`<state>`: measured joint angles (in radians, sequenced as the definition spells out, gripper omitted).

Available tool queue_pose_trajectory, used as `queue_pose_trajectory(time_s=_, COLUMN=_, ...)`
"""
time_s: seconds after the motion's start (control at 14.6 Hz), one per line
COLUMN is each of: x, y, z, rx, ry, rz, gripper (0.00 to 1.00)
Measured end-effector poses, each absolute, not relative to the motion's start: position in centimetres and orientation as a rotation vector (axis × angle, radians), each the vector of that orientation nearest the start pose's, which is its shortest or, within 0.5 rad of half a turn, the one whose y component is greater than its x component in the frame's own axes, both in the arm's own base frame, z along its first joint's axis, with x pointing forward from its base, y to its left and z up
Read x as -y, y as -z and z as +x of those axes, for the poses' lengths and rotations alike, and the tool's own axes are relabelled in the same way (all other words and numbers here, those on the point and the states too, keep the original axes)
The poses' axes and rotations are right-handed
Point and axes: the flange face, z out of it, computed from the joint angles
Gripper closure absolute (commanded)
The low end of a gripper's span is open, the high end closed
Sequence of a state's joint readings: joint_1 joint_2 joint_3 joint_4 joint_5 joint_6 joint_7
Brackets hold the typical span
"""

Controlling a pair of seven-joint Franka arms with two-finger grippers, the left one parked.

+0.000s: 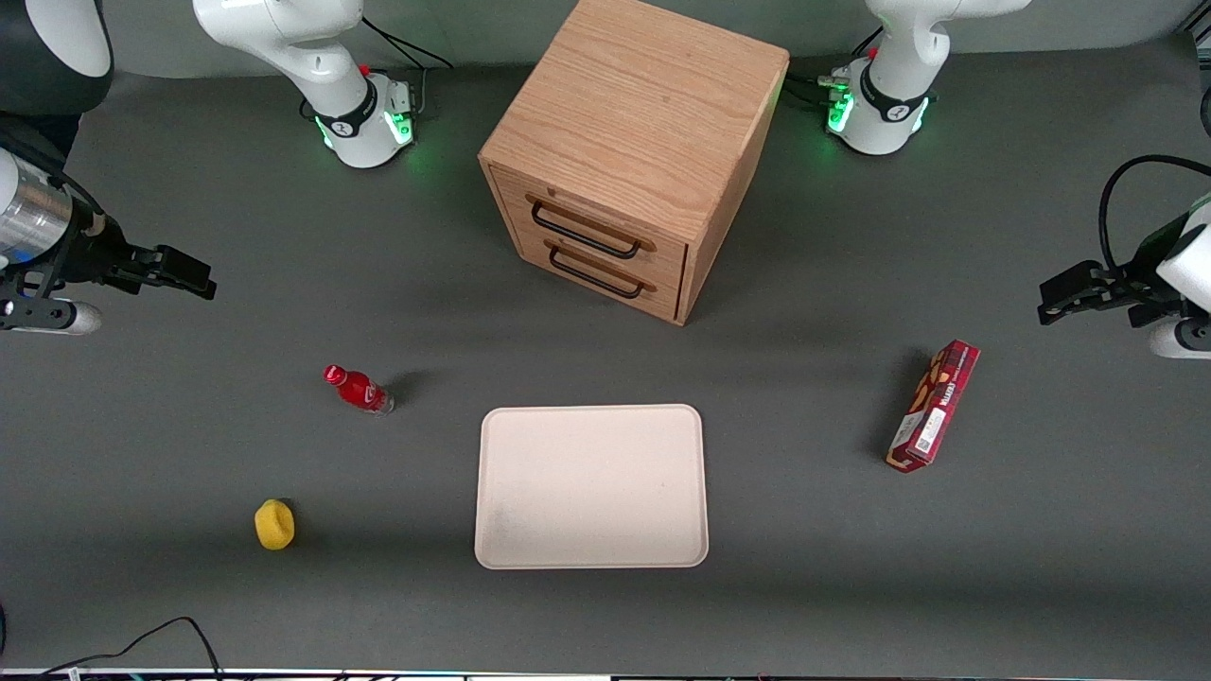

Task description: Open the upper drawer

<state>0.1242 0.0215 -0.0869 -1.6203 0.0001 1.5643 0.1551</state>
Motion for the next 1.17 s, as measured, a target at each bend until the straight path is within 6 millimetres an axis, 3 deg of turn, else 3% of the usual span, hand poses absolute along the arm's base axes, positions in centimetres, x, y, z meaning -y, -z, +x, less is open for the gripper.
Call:
queue_pose_trajectory(time_s=0.21, x=-2.1, y=-59.6, z=55.8, rx=-0.196, ry=-0.103, rz=-3.142, gripper=0.0)
queue_pose_trajectory(time_s=0.69, x=-1.2, y=-63.5, z=54.8, rx=-0.224, ry=-0.111, rz=-3.181, gripper=0.0)
queue_pose_trajectory(time_s=0.96, x=0.1, y=-63.7, z=54.6, rx=-0.264, ry=-0.136, rz=-3.175, gripper=0.0)
queue_pose_trajectory(time_s=1.17, x=-1.1, y=-63.6, z=54.4, rx=-0.229, ry=-0.154, rz=-3.178, gripper=0.0)
